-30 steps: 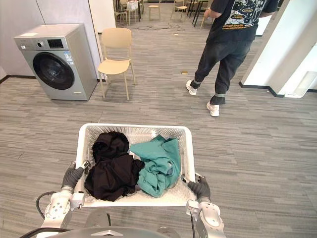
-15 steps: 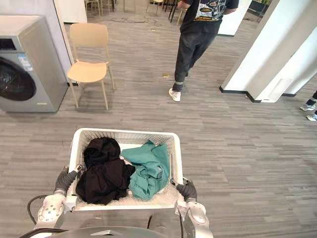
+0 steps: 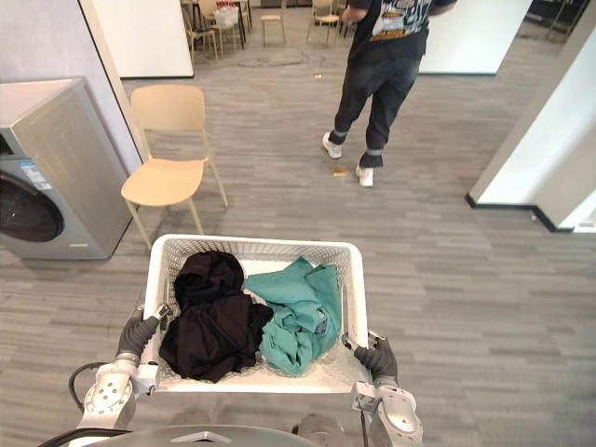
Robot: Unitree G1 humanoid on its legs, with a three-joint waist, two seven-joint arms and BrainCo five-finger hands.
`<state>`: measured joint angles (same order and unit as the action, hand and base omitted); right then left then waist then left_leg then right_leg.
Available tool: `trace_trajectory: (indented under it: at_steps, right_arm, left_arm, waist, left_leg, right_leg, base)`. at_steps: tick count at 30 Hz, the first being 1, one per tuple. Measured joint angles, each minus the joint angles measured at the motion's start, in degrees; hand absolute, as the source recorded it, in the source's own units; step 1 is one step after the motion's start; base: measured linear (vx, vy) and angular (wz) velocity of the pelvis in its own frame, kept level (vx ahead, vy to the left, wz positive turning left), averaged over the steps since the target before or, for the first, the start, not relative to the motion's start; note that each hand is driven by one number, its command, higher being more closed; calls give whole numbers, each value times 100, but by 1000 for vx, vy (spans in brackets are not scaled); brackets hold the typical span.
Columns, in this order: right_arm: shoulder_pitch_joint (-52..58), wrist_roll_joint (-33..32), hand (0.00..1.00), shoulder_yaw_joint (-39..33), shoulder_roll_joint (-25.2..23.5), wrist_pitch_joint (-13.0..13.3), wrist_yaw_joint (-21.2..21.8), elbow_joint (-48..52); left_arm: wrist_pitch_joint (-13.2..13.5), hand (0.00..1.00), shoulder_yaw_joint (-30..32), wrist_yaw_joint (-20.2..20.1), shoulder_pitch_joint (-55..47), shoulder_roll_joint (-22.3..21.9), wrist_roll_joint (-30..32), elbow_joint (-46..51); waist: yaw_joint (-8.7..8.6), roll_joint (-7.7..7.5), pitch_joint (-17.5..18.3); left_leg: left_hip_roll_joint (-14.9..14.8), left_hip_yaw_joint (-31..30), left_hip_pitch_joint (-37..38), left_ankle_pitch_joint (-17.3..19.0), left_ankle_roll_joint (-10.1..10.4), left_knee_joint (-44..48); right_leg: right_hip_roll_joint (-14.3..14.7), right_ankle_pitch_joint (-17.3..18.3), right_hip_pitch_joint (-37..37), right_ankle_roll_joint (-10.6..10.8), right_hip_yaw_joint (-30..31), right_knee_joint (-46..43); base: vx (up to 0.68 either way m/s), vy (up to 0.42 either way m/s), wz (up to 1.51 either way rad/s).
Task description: Pick up the laundry basket with both hands and put the clothes into the washing machine.
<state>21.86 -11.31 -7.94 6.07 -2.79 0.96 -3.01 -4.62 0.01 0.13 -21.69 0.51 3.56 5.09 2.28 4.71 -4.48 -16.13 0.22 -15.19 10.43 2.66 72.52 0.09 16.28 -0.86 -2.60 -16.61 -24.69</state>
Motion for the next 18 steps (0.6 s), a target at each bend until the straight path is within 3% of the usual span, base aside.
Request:
trace_trajectory:
  at_steps: [2, 3, 4, 5, 6, 7, 8, 9, 10, 11, 13, 15, 17, 18]
  right_arm:
    - [-149, 0, 100, 2, 42, 7, -4, -35]
    - [-338, 2, 100, 2, 82, 20, -5, -127]
    - [-495, 6, 100, 4, 98, 36, -6, -262]
    - [-548, 6, 100, 8, 111, 51, -5, -334]
    - [-642, 7, 100, 70, 109, 66, -5, -598]
    - [-726, 9, 100, 101, 19, 64, -13, -851]
    - [-775, 9, 100, 109, 6, 64, -12, -943]
    - [-868, 13, 100, 121, -64, 59, -9, -1087]
    - [-868, 40, 100, 100, -162, 67, -7, -1191]
    - [-723, 41, 100, 105, -120, 90, 10, -1180]
    - [-659, 43, 100, 94, -304, 63, 10, -1286]
    - [-615, 43, 100, 87, -321, 54, 10, -1206]
    - [-482, 35, 100, 76, -338, 75, 12, -858]
    - [-451, 31, 100, 54, -346, 91, 14, -773]
  left_arm:
    - [27, 100, 11, -4, 1, -23, -56, -36]
    - [45, 100, 44, 21, 5, -73, -136, -90]
    - [45, 100, 55, 75, 6, -106, -179, -127]
    - [45, 100, 57, 85, 10, -110, -179, -134]
    - [43, 100, 103, 95, 7, -94, -178, -198]
    - [23, 100, 158, 105, 56, -19, -172, -273]
    - [22, 100, 174, 103, 69, -6, -170, -293]
    - [24, 100, 217, 104, 63, 37, -170, -313]
    - [15, 100, 182, 117, 20, 154, -173, -360]
    - [14, 100, 95, 121, -25, 210, -173, -356]
    - [-25, 100, 96, 160, 15, 401, -164, -363]
    - [-52, 100, 98, 175, 5, 401, -164, -332]
    - [-55, 100, 58, 167, 12, 404, -100, 57]
    - [-50, 100, 48, 168, 20, 404, -97, 132]
  waist:
    - [141, -123, 0]
    - [225, -142, 5]
    - [241, -143, 17]
    - [262, -151, 11]
    - [349, -277, 78]
    - [294, -484, 226]
    - [233, -546, 196]
    - [248, -652, 94]
    - [268, -793, 61]
    - [264, -890, 82]
    - [47, -1122, 52]
    - [64, -932, -61]
    - [67, -631, -223]
    - [49, -571, -217]
  left_leg:
    - [214, 466, -397, 349, -19, -1246]
    - [372, 686, -563, 366, 29, -2540]
    - [502, 941, -544, 101, 139, -4107]
    - [586, 963, -537, -308, 79, -4642]
    - [791, 910, -476, -918, -21, -4737]
    - [951, 928, -454, -719, -291, -4545]
    - [954, 959, -444, -600, -386, -4381]
    - [921, 985, -509, -489, -558, -3853]
    - [1125, 1057, -538, -282, -394, -3627]
    - [1275, 1097, -90, 27, -548, -4195]
    - [1539, 1064, 251, 228, -682, -4223]
    - [1456, 1057, 869, 340, -648, -4497]
    - [1304, 966, 1575, 461, -526, -5017]
    - [1259, 931, 1649, 484, -495, -5065]
  right_leg:
    - [11, 16, -453, 26, 143, 515]
    - [17, 41, -681, 66, 232, 788]
    - [14, 91, -887, 152, 295, 1033]
    - [9, 135, -992, 217, 340, 1121]
    - [-76, 207, -1158, 269, 543, 1243]
    - [-277, 218, -1196, 310, 688, 1182]
    - [-361, 190, -1139, 356, 790, 941]
    - [-417, 124, -1043, 430, 1100, 426]
    - [-482, -17, -726, 650, 1296, -713]
    - [-697, -495, -157, 1213, 1362, -2189]
    - [-993, -1128, 499, 1407, 1541, -3776]
    - [-995, -934, 969, 1228, 1403, -4290]
    - [-955, -477, 1498, 966, 967, -3850]
    - [-962, -394, 1602, 885, 821, -3447]
  base:
    - [537, -78, -30]
    - [547, 24, -45]
    - [558, 58, -42]
    - [614, 124, -50]
    - [690, 151, -36]
    - [720, 154, -29]
    - [696, 166, -12]
    - [573, 202, -23]
    - [569, 281, -31]
    - [419, 213, 1]
    - [474, 81, 37]
    - [466, 40, 0]
    - [409, -2, 1]
    - [418, -92, 28]
